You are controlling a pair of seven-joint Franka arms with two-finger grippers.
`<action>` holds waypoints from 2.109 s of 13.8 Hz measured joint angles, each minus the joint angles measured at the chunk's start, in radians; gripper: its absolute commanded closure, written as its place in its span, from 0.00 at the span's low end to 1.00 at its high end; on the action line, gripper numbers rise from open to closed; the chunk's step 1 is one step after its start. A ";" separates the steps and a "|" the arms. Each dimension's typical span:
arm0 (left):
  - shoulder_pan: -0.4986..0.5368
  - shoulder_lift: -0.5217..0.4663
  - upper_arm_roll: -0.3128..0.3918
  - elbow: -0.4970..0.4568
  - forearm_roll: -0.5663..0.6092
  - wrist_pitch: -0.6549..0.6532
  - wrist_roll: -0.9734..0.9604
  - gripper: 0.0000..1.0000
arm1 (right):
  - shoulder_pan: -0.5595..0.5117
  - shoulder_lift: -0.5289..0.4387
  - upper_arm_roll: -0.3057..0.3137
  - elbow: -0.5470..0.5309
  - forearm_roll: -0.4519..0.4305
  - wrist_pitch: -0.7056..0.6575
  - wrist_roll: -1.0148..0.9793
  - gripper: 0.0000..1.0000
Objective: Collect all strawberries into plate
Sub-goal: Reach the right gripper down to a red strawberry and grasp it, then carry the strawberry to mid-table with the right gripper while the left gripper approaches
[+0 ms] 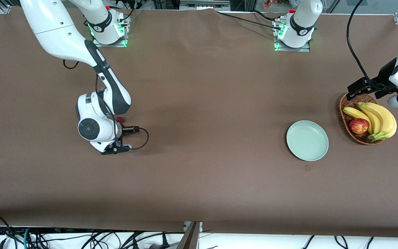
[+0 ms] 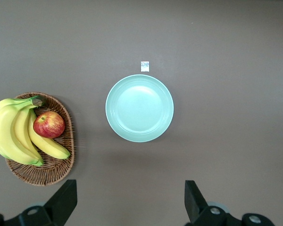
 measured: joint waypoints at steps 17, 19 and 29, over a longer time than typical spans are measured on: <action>0.000 0.000 0.000 0.000 0.000 0.000 0.000 0.00 | 0.330 0.093 0.015 0.233 0.005 0.146 0.564 0.84; 0.000 0.000 0.000 0.000 0.000 0.000 0.000 0.00 | 0.404 0.154 0.015 0.291 0.005 0.286 0.717 0.84; -0.004 0.017 -0.008 0.001 0.000 0.000 0.000 0.00 | 0.622 0.427 0.012 0.600 0.005 0.544 1.001 0.00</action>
